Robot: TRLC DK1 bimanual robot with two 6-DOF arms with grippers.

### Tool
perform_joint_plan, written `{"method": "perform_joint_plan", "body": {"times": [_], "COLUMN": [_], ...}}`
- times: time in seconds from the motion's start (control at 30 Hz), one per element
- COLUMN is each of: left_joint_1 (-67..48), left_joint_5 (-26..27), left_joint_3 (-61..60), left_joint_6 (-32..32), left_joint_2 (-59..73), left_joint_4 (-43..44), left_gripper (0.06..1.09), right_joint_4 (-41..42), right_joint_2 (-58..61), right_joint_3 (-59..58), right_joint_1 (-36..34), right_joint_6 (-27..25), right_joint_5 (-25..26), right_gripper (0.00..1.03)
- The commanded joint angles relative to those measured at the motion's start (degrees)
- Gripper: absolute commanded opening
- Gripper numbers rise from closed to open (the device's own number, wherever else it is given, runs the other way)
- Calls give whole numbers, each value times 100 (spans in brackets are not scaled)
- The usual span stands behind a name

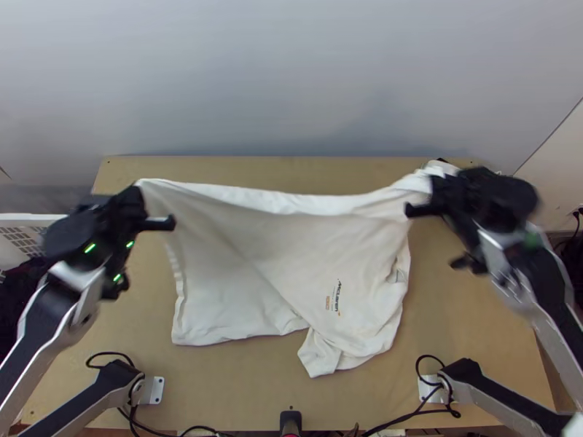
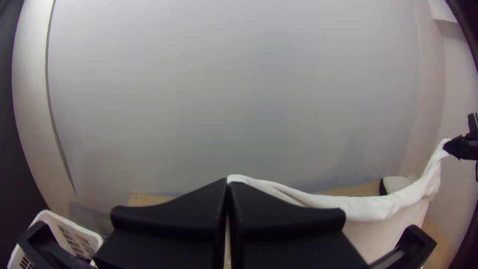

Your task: Fold the t-shirt

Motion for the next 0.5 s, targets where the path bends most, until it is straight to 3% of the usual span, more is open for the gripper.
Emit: {"method": "perform_joint_plan", "body": {"times": [0.0, 0.2, 0.47], "left_joint_1": [834, 1176, 1581], "left_joint_5": [439, 510, 633], "left_joint_3": [-546, -309, 719], "left_joint_6": [-577, -577, -867], "left_joint_2": [1408, 2814, 4519], "left_joint_4": [1025, 1895, 2203], "left_gripper": [9, 9, 9], "right_joint_4": [1222, 1696, 1538], "right_joint_2": [1622, 3213, 5182], "right_joint_3": [-219, 528, 2392], "right_joint_1": [-536, -747, -993], "right_joint_6": [386, 790, 1256], "right_joint_5": [-483, -527, -527], "right_gripper": [3, 3, 3]}}
